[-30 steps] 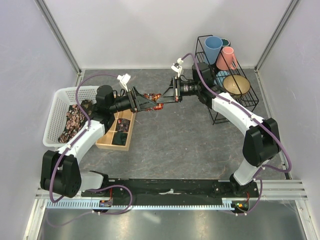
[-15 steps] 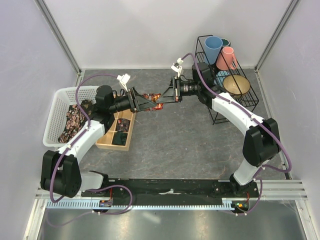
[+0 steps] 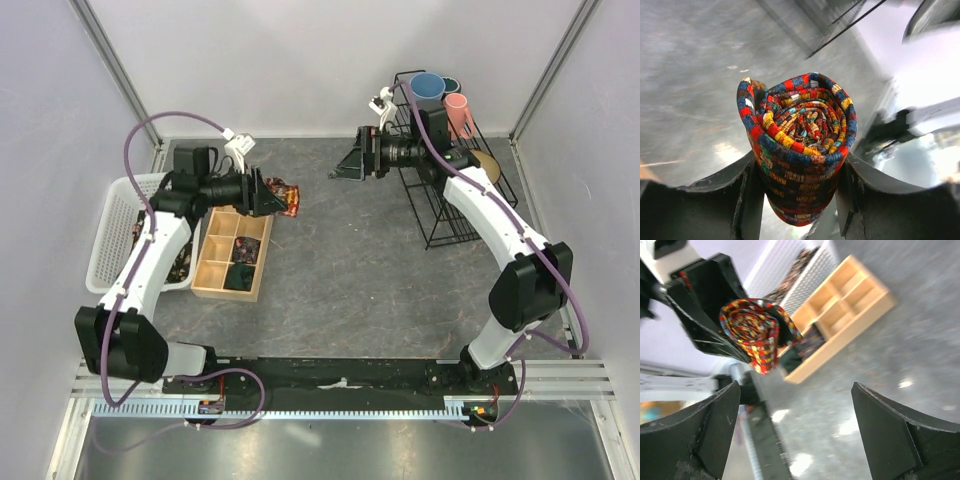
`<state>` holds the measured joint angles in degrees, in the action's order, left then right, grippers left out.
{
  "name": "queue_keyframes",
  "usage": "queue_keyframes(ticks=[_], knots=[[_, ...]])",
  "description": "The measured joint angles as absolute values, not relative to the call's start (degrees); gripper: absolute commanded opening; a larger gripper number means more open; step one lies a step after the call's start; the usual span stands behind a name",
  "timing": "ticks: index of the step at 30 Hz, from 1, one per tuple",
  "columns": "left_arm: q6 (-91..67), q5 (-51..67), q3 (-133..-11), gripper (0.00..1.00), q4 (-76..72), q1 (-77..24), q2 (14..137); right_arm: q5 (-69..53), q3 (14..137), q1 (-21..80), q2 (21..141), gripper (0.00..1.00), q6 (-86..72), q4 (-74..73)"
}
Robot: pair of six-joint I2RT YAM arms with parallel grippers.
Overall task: Roll the ties
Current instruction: Place the tie in the storage box.
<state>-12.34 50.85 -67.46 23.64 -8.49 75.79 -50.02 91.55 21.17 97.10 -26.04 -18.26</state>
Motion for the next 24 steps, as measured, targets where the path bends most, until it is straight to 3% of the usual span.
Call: queue_keyframes(ticks=[4,12,18,24], knots=[[6.0,47.0,-76.5,0.02,38.3,-7.3,80.1,-44.8,93.9,20.8,95.6,0.98,-17.8,-22.2],[39.9,36.4,-83.4,0.02,56.5,-4.3,84.4,-40.2,93.1,19.0,93.1,0.98,-12.1,-25.8],[43.4,29.2,-95.8,0.02,61.6,-2.6,96.6,-40.1,90.6,15.9,93.1,0.98,-12.2,-27.2],[29.9,26.8,-100.2,0.02,64.3,-2.2,103.5,-39.4,88.9,15.5,93.1,0.98,-12.1,-28.0]])
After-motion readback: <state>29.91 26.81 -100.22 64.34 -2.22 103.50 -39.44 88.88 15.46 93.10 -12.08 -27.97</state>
